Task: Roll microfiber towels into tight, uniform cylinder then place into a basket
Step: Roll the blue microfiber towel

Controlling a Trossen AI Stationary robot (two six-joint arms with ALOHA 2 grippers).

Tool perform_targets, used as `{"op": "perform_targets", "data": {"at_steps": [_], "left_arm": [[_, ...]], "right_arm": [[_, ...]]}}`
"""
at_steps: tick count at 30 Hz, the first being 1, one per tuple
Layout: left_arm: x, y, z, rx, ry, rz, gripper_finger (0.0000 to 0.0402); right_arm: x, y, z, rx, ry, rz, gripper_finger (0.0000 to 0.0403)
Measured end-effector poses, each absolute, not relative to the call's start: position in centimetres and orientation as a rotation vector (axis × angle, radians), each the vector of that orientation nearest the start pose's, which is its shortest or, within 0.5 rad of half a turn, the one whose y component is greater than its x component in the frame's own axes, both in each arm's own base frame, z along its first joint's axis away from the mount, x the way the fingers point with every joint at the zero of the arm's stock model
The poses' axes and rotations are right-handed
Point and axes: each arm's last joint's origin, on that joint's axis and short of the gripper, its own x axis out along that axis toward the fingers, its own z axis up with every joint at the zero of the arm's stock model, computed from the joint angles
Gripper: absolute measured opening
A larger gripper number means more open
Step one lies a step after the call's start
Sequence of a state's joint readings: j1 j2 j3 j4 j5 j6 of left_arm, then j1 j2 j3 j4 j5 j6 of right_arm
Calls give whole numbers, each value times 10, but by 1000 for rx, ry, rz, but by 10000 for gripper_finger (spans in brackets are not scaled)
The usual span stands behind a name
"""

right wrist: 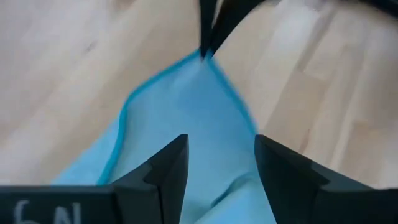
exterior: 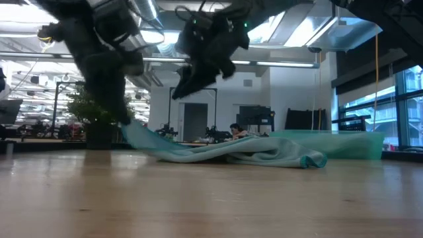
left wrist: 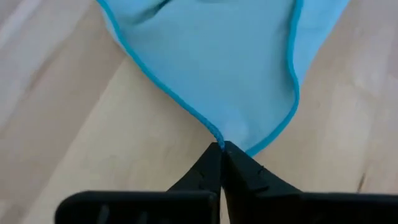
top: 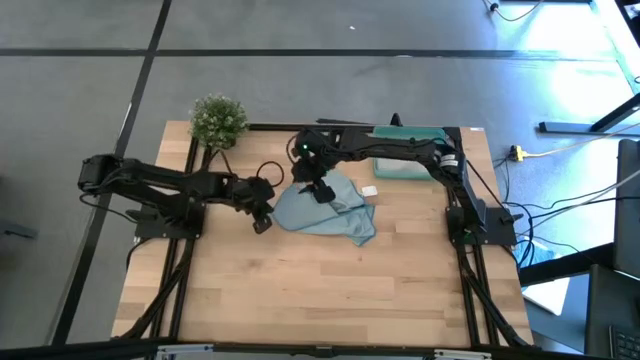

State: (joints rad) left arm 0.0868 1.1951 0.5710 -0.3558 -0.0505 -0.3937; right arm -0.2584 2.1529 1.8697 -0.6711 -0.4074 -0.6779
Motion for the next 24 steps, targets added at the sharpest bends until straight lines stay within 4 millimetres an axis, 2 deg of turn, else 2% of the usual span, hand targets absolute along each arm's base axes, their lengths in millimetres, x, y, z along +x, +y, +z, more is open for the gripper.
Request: {"op": "perform_targets", "data": {"at_steps": [3,8,13,24], "left_arm": [[213,20,188,-326,981,295,1],[217,20,208,-273,1018,265,1],[222,21,219,-258,989,250,1],[228,21,231,-204,947,215,0]], "right_arm": [[458,-109,219,-369,795,456,184],[460,-110,201,-404,728,436,184],[463,-111,194,-444,642,410,184],[463,-109,181,-469,550,414,184]]}}
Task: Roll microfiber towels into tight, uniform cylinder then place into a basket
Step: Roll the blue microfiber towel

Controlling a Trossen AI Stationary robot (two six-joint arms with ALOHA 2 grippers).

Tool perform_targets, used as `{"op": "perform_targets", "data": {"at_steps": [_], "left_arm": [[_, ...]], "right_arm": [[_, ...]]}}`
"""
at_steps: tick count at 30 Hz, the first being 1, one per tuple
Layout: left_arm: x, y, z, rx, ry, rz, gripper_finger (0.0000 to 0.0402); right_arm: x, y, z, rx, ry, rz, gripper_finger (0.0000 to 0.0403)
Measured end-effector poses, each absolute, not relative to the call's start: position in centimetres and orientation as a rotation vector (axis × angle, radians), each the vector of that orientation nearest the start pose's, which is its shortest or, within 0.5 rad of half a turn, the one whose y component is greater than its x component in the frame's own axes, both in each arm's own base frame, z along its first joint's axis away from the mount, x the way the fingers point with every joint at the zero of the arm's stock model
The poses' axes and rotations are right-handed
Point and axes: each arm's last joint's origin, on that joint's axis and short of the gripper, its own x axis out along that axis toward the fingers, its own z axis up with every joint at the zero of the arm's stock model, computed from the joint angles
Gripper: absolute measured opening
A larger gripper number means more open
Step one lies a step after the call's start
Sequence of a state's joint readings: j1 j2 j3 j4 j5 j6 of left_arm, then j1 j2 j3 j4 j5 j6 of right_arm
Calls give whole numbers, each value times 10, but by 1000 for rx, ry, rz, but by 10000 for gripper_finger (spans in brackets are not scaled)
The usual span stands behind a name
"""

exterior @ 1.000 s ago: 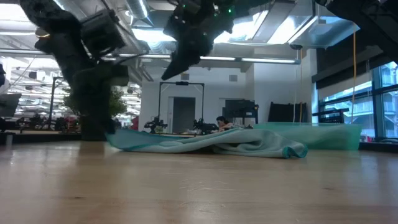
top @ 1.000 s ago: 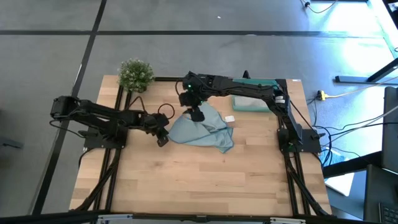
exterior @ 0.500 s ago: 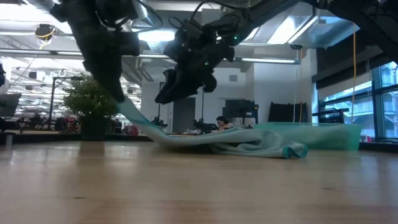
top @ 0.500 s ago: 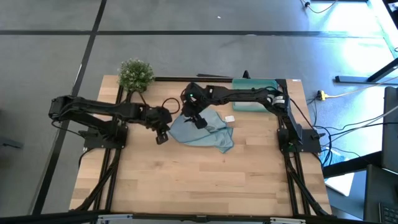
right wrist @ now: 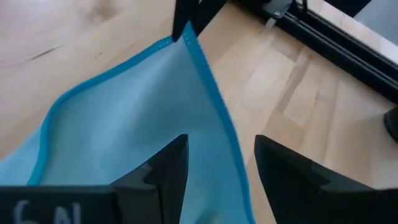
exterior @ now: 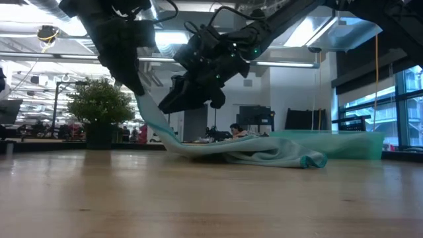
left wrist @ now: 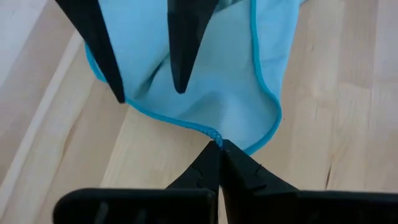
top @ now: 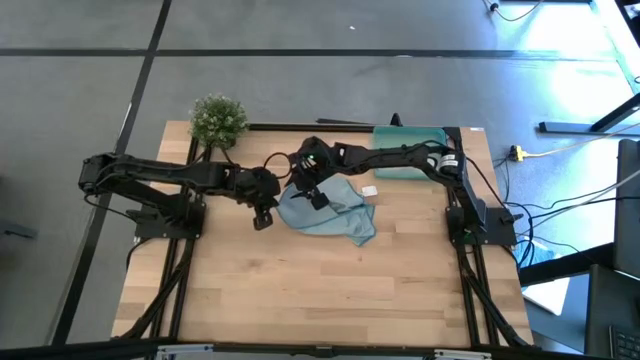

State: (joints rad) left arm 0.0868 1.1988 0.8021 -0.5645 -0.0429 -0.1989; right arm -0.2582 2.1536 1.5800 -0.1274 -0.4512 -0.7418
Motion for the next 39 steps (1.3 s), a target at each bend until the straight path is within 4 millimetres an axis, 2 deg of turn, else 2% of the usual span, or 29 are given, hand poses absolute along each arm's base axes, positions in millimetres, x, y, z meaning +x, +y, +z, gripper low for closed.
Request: {"op": "perform_targets", "data": {"at_steps": [10,22,29,39], "left_arm": [[228,20,231,-202,941,201,0],[232,11,234,-140,910,153,0],[237,12,260,-43,883,166,0],[228,13,281,-28,991,176,0]], "right_arm": [[467,-108,167,-451,523,465,184],[469,-109,169,-460,492,462,184],[468,-107,169,-440,473,509,184],[468,-106,169,-435,474,516,184]]}}
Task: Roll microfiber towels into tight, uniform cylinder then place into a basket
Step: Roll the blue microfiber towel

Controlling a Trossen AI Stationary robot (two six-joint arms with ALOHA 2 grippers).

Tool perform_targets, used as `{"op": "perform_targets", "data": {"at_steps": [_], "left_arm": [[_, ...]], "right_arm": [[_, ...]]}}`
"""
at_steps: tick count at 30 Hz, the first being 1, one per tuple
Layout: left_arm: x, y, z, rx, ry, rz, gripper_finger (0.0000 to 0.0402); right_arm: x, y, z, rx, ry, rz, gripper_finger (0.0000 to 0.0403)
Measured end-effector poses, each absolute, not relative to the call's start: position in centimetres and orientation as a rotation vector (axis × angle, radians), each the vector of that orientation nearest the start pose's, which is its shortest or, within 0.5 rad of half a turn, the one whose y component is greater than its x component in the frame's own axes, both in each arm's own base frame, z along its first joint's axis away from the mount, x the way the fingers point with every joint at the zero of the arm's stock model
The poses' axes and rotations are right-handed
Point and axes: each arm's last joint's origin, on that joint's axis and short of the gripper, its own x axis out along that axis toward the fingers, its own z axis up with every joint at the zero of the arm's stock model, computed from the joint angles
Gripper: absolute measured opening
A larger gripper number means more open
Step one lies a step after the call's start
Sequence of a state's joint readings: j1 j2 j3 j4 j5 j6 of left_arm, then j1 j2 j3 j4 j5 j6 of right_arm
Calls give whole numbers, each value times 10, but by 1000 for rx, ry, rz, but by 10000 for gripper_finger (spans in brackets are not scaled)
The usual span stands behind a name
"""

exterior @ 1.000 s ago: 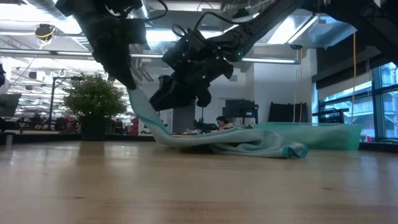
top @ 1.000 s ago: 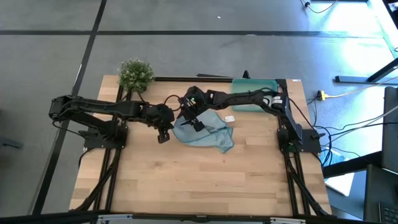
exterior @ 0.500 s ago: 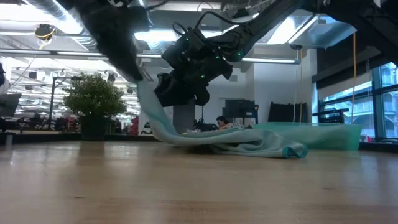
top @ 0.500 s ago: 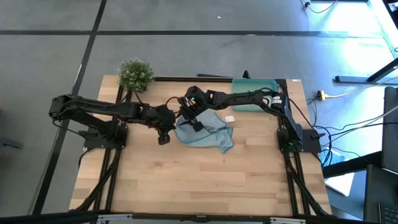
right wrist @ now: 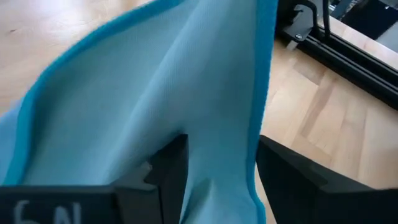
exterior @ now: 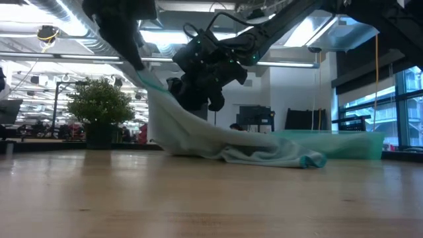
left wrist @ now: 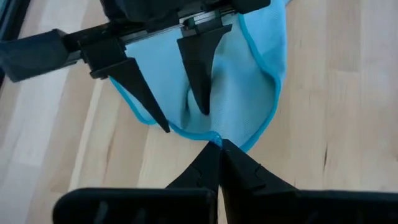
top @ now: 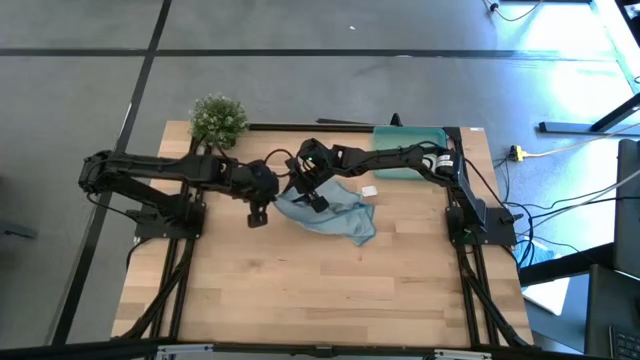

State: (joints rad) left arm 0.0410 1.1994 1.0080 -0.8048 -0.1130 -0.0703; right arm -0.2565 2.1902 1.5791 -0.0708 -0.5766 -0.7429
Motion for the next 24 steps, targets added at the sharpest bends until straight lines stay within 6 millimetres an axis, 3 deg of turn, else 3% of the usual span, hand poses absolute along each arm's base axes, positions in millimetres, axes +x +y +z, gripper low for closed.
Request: {"op": "perform_targets", "data": {"at_steps": [7,13,19,24], "left_arm": [[215,6,274,-169,1149,154,0],[203,0,270,-266,1269,218,0],[203,-2,270,-304,1266,242,0],[205,-1,270,-307,1248,256,0]], "right_arm": [[466,-116,165,-456,610,314,184],[454,-136,158,-255,738,226,184],[443,-161,156,146,792,35,184],[447,-165,162,141,701,61,184]]}}
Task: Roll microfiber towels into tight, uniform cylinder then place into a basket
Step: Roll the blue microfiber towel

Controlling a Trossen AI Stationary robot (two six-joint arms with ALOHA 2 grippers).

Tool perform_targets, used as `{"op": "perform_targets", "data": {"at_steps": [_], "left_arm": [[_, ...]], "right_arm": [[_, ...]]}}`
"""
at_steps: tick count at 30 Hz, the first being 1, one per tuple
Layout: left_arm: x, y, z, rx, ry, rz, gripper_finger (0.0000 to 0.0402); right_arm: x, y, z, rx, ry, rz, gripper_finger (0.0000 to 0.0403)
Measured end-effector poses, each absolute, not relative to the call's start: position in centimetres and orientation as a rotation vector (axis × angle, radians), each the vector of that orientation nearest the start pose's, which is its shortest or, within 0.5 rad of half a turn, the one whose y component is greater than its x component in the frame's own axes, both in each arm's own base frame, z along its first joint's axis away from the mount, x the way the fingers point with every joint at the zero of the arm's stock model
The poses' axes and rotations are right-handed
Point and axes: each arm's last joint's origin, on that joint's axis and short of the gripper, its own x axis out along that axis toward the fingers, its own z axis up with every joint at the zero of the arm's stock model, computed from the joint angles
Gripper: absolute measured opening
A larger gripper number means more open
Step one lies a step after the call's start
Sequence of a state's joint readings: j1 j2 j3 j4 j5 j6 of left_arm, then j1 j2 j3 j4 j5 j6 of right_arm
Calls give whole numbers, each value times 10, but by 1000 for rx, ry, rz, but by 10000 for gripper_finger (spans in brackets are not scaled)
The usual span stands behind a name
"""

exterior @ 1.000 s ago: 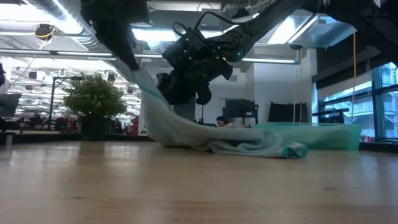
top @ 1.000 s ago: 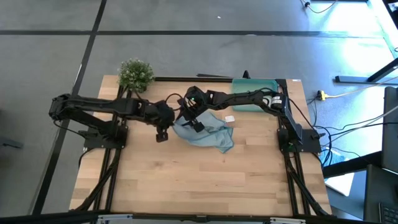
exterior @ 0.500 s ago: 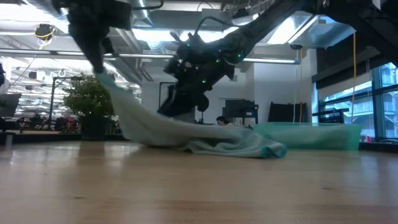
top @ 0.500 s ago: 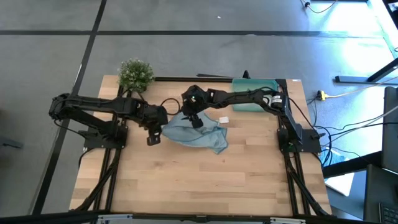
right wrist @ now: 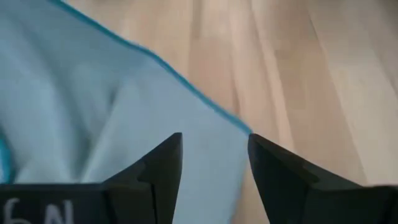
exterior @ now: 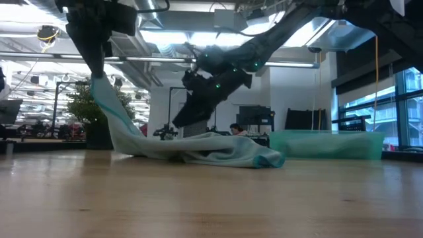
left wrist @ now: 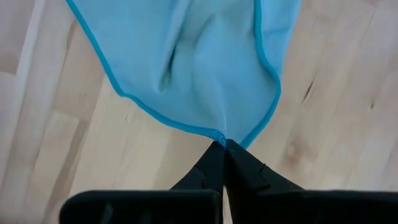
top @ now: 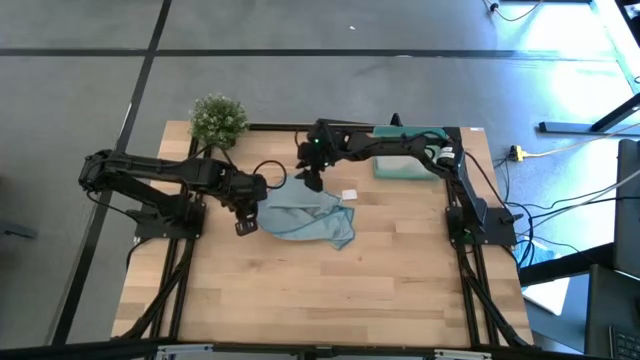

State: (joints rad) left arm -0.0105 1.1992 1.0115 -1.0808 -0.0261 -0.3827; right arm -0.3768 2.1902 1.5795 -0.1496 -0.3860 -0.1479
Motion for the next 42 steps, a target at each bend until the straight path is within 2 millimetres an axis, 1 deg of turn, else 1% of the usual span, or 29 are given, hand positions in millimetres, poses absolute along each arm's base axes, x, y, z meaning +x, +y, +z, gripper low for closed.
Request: {"op": "perform_targets", "data": {"at_steps": [2,4,8,10,13,18,21,23,25,28,31,33,38,42], "left_arm": [[205,-1,270,-306,1245,258,0],[205,-1,271,-305,1243,259,0],[207,-1,271,-306,1226,257,0],[207,-1,271,-307,1218,256,0],[207,-1,271,-306,1218,257,0],[207,-1,271,-304,1218,259,0],[207,-1,271,-304,1219,260,0],[207,-1,271,-302,1219,262,0],[207,-1,271,-299,1219,262,0],[207,-1,271,-282,1221,250,0],[207,-1,271,-279,1221,248,0],[207,-1,271,-278,1221,247,0],[207,-1,271,-278,1221,247,0],[207,-1,271,-278,1222,247,0]], "right_arm": [[452,-163,163,114,665,60,184],[457,-163,159,120,633,42,184],[462,-166,133,164,649,15,184],[462,-168,125,127,665,-5,184],[463,-168,127,93,649,-8,184],[463,-168,127,96,652,-14,184],[464,-169,129,141,654,-28,184],[467,-168,135,224,661,-47,184],[472,-168,147,283,672,-62,184],[475,-162,157,306,734,-64,184],[476,-156,161,306,796,-119,184],[476,-153,160,293,817,-152,184],[481,-154,144,303,805,-234,184],[492,-158,146,367,752,-275,184]]}}
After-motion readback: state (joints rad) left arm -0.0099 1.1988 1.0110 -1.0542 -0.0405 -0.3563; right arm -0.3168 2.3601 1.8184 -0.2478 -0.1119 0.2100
